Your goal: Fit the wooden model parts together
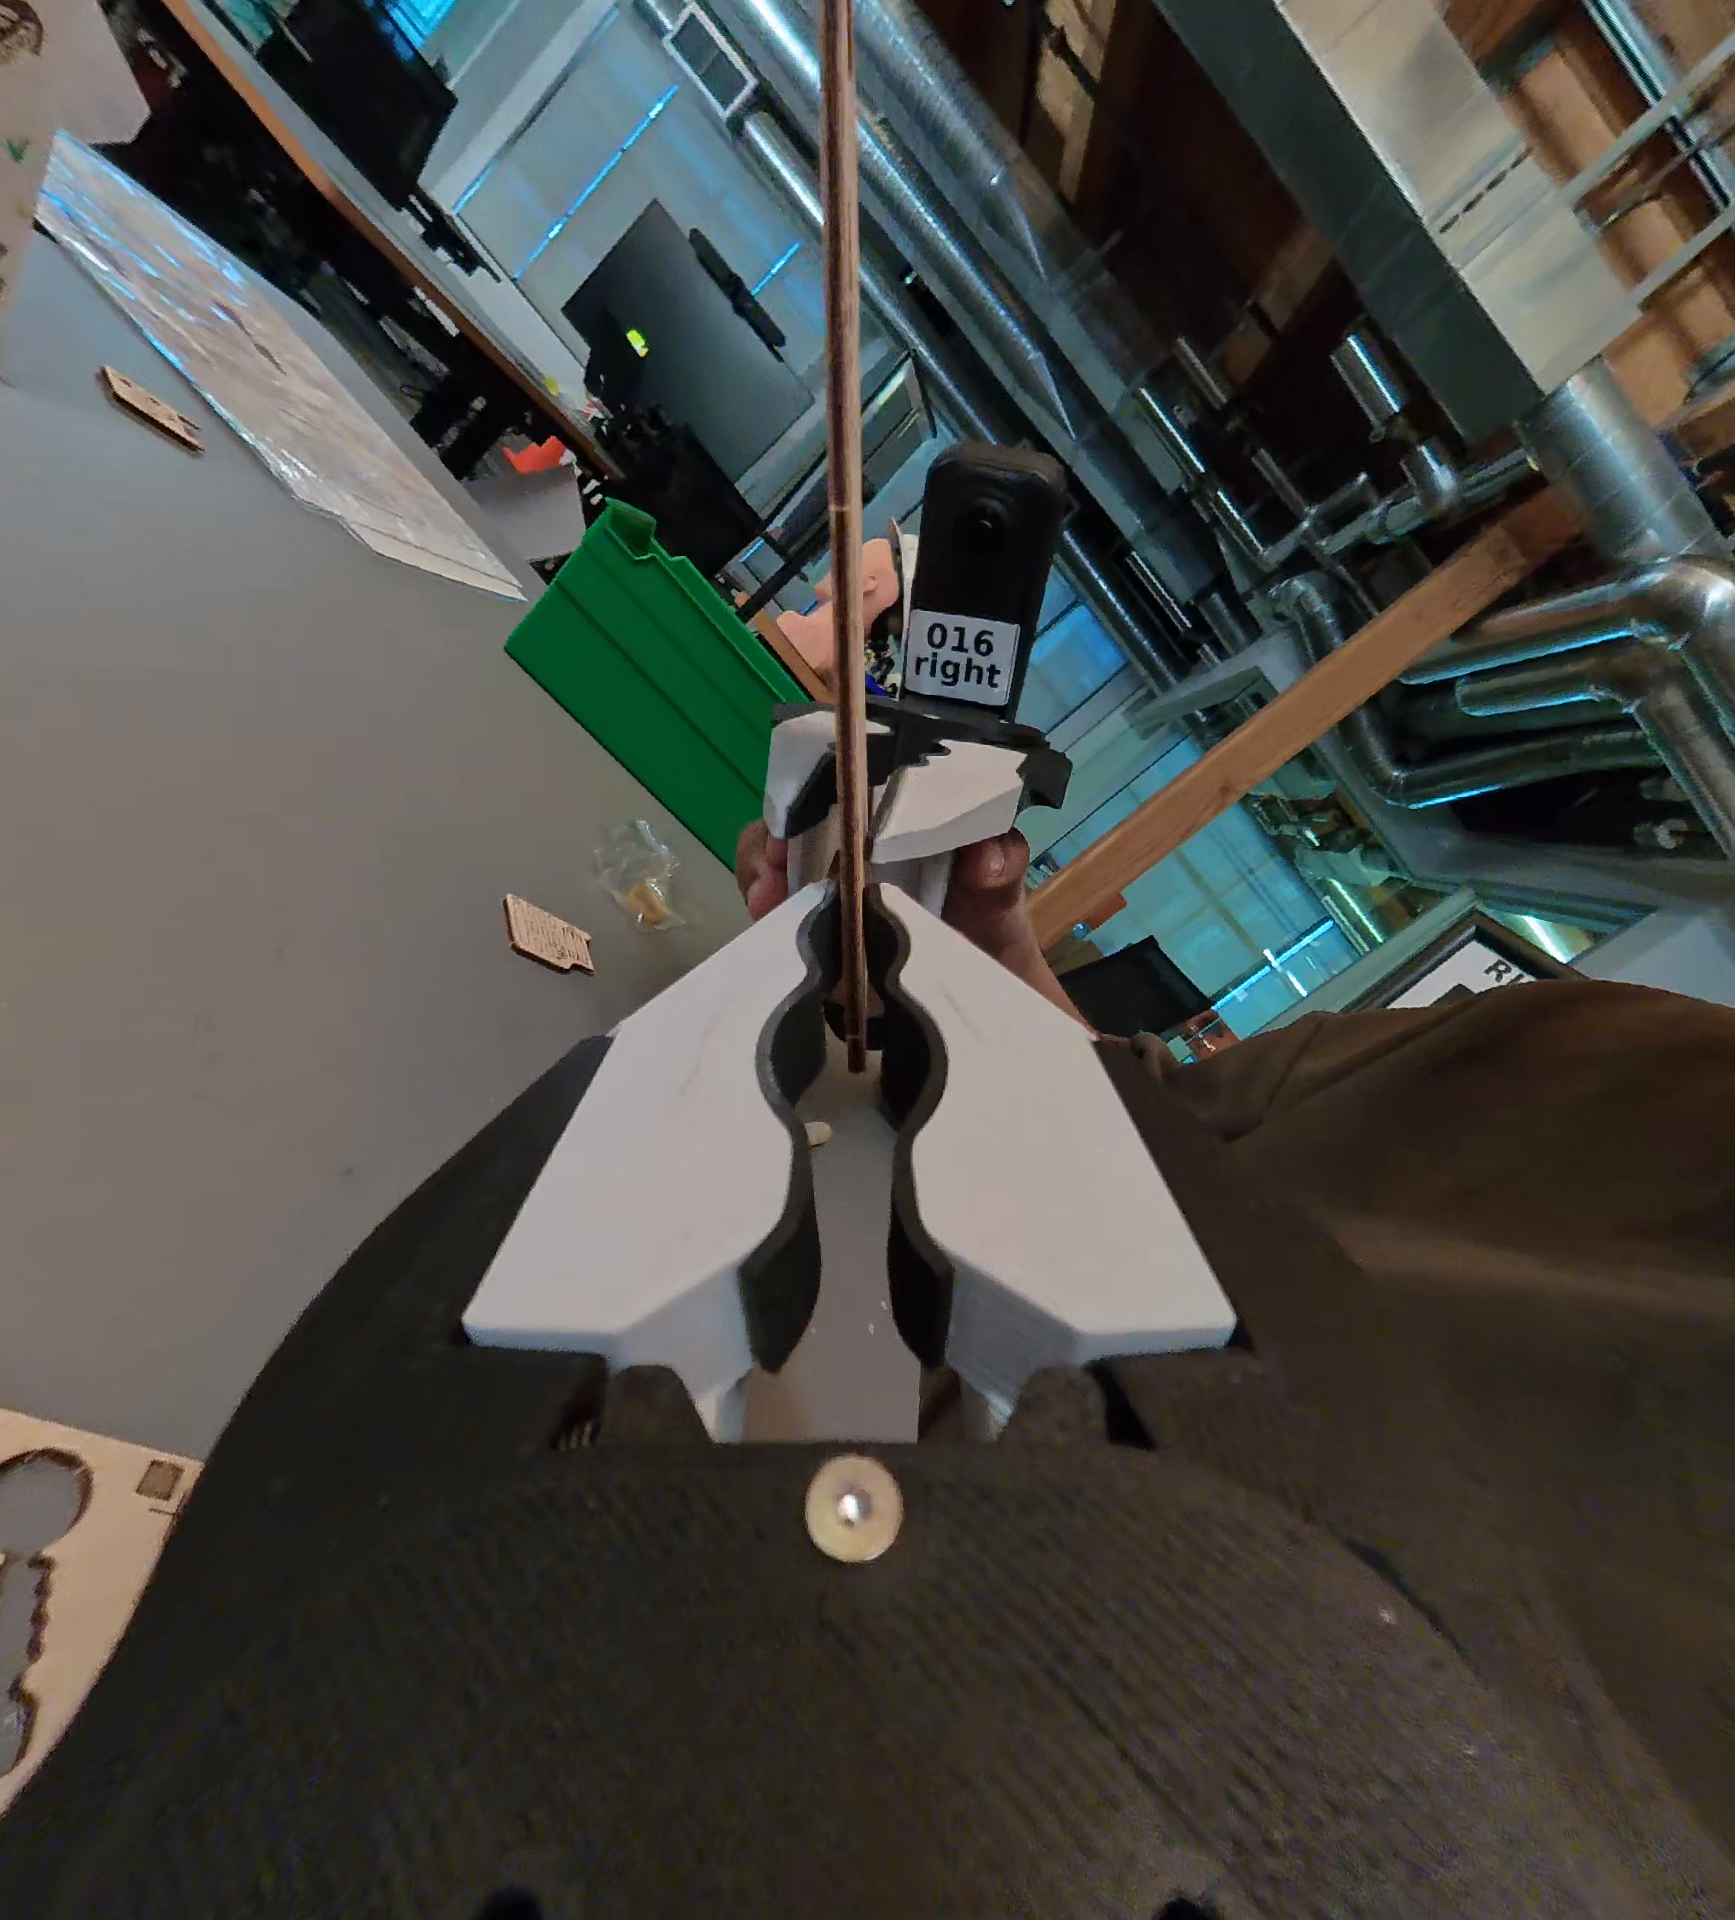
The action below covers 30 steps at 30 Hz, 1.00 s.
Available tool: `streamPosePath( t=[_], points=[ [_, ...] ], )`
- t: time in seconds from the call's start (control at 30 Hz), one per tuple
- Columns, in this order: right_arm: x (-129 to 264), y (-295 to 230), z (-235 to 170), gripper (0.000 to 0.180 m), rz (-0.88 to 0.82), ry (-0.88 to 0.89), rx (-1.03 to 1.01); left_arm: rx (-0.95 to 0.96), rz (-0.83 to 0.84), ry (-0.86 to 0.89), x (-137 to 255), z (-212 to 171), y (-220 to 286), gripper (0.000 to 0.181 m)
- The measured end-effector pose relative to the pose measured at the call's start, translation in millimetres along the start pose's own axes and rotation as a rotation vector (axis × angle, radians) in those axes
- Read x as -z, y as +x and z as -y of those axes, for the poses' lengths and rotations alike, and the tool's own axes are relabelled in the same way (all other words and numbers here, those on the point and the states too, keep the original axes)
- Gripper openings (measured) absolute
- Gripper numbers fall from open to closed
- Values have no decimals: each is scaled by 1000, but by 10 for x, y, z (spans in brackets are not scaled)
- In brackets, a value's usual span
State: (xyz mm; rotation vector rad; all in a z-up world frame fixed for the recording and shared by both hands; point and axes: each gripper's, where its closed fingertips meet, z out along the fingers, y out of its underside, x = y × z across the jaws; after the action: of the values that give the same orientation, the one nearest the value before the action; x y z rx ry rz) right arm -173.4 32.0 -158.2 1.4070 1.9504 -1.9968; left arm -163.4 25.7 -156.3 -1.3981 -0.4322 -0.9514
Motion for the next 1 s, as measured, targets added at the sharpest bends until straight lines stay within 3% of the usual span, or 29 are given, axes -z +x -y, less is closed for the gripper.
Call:
streamPosePath(
  t=[0.13, 0.3, 0.7, 1.0],
  points=[
    [-14, -44, -30, 17, 32, -19, -14, 4, -41, -13, -21, -21, 56, 0],
    [-51, -130, -35, 2, 69, -23, -17, 15, -40, -4, -14, -8, 42, 1],
    [-54, -62, -28, 0, -35, -30, 75, 2, 51, 44, 31, 63, -84, 19],
    [-4, -17, 9, 0, -36, -9, 49, 9, 68, 50, 62, 79, -126, 6]
  ],
)
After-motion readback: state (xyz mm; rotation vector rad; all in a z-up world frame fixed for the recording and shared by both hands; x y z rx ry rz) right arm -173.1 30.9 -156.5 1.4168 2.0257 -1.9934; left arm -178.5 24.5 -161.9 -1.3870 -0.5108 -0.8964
